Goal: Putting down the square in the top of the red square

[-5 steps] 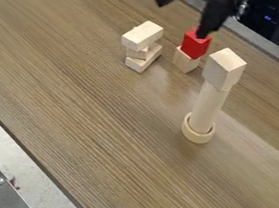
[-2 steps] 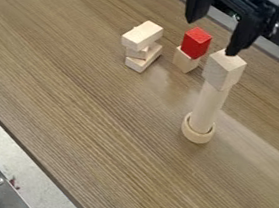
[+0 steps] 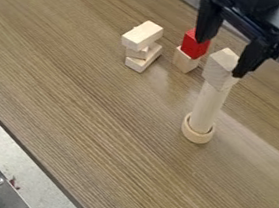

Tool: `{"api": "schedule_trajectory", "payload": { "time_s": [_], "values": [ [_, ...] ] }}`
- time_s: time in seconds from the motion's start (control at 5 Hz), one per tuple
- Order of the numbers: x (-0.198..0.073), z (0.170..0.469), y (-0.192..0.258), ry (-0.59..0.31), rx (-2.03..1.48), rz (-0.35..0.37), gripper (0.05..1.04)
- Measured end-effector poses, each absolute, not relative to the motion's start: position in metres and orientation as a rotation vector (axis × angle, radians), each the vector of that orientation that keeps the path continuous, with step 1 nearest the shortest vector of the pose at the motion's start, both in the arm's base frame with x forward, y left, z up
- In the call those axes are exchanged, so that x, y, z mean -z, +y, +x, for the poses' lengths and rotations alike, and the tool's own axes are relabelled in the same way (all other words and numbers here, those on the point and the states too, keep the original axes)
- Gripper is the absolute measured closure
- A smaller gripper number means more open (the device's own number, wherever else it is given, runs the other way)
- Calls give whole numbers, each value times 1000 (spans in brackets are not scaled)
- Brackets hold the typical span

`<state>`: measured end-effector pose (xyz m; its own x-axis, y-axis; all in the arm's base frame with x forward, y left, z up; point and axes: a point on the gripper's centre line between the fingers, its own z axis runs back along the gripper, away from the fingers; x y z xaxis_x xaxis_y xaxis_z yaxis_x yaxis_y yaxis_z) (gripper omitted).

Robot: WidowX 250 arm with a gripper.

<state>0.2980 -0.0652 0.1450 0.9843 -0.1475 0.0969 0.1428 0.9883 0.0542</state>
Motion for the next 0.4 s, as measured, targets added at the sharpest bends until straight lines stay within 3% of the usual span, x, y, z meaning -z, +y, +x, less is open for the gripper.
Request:
{"api": "schedule_trajectory", "payload": {
  "time_s": [0.4],
  "values": [
    [-137,307,-65,-88,148,50,85]
  ]
}}
